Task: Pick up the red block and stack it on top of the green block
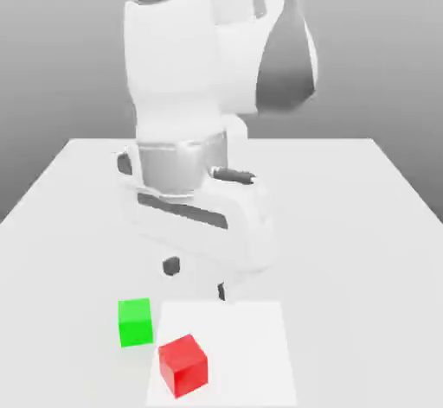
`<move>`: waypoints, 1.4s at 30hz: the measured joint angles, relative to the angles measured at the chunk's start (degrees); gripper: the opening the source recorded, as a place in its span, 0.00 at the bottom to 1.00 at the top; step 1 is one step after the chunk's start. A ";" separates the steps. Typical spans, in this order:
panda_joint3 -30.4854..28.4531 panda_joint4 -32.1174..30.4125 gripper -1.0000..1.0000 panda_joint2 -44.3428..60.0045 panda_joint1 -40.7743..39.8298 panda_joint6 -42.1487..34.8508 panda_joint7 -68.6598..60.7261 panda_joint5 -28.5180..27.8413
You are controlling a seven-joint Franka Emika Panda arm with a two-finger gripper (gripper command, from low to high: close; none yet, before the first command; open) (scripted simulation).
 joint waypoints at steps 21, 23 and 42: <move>-2.65 -1.79 0.00 8.12 1.00 4.76 10.61 -5.35; -2.95 -3.52 0.00 5.25 -0.36 3.39 5.53 -5.18; -6.01 -15.17 1.00 3.26 -9.11 13.14 -32.98 -4.10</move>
